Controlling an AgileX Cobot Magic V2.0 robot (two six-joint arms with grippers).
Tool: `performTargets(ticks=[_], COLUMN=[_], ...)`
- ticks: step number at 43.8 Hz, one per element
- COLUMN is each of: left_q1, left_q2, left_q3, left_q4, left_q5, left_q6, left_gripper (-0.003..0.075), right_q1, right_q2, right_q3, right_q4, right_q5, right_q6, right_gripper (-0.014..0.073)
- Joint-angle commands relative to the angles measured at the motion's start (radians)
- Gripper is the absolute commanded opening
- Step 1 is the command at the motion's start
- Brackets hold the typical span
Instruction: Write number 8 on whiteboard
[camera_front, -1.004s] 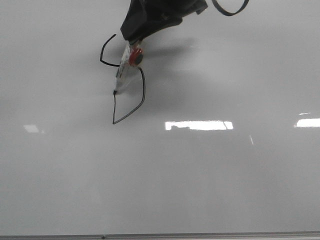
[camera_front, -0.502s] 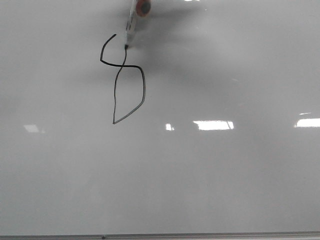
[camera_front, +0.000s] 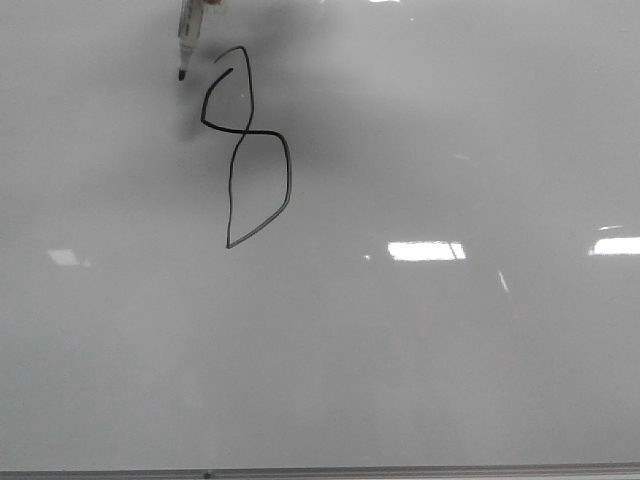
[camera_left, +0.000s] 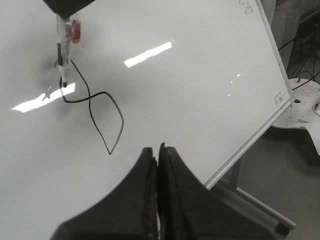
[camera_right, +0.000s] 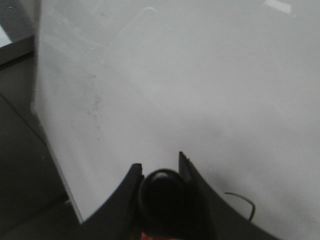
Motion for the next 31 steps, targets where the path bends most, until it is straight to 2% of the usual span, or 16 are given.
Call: performTargets(ticks=[1,10,13,15,18,21,24,27,31], left_q1=[-0.002,-0.002,-0.002,-0.002,-0.002,-0.002,-0.002,-0.002,-0.002], left_q2=[0.005,0.005,0.005,0.007,0.017,0.036,0.059,0.091,0.136], left_q3=[-0.029,-0.029,-0.029,-0.035,-0.056,-0.079,-0.096,-0.109,-0.115], left_q4=[-0.024,-0.026,-0.055,-0.088,-0.147,-0.211,-0.267,-0.332,-0.402], left_q5=[-0.071,-0.069,-0.059,-0.037,0.012,0.069,0.113,0.156,0.22], left_q6=[-0.007,-0.007,-0.007,-0.007,-0.007,-0.007,-0.007,-0.007,0.011], left_gripper=[-0.002,-0.002,0.0012,0.0075,0.0218,0.0419,0.0576,0.0664,0.0672], right_q1=[-0.003,-0.003,-0.003,-0.003,-0.003,0.001,0.011,0.039,0.091], right_q2=[-0.133,-0.216,-0.24,-0.253,-0.266,-0.268,-0.268,-0.268,-0.268], right_q3=[-0.042,0.01,0.07,0.115,0.179,0.231,0.263,0.268,0.261], right_q4=[0.036,0.039,0.042,0.045,0.074,0.15,0.233,0.297,0.346], right_q5=[0.059,0.288,0.333,0.359,0.384,0.416,0.461,0.505,0.509], right_q6=[-0.015,-0.029,-0.044,-0.06,-0.082,-0.131,-0.189,-0.234,-0.249], right_gripper=[-0.007,-0.007,-0.007,-0.007,-0.007,-0.007,-0.007,-0.007,-0.007])
